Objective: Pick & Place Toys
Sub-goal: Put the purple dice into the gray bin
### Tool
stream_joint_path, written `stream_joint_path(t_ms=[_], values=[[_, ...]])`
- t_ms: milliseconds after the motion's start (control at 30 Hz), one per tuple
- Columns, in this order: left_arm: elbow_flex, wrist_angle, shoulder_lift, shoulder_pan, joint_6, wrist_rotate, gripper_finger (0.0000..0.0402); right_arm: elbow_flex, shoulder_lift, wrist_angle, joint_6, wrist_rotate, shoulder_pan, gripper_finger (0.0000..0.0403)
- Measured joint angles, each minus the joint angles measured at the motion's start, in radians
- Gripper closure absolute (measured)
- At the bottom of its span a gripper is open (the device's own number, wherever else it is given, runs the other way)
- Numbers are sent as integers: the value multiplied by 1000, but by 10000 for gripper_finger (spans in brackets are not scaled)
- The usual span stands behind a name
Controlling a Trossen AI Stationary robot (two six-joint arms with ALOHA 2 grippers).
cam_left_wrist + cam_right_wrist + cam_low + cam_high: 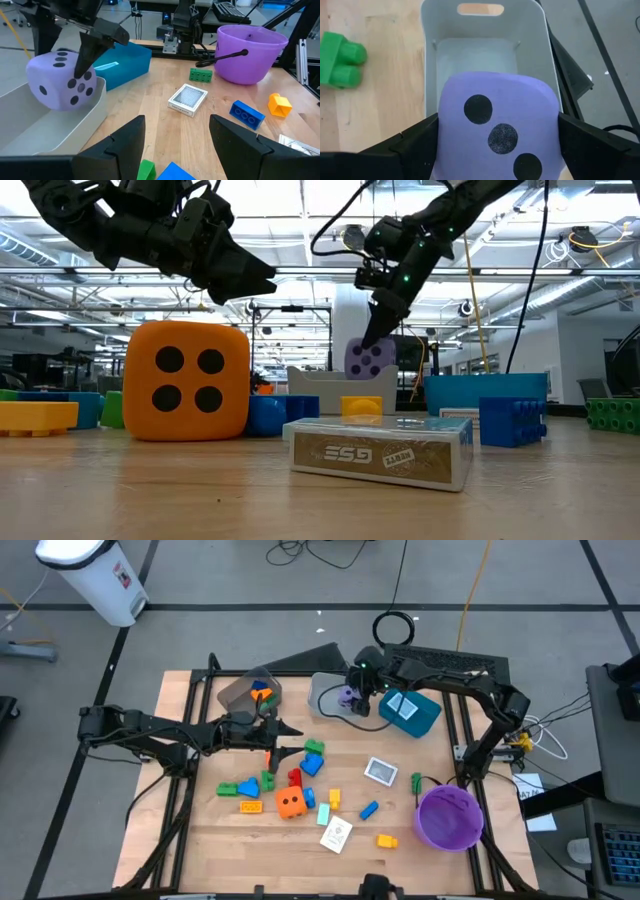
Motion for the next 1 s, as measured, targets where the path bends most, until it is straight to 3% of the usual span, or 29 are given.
stream_joint_path(t_ms=[567,1000], values=[[0,1,2,0,0,0,172,-65,0,25,-7,-52,-21,62],[0,80,92,0,-9,0,172,-81,0,3,-6,-80,-21,62]])
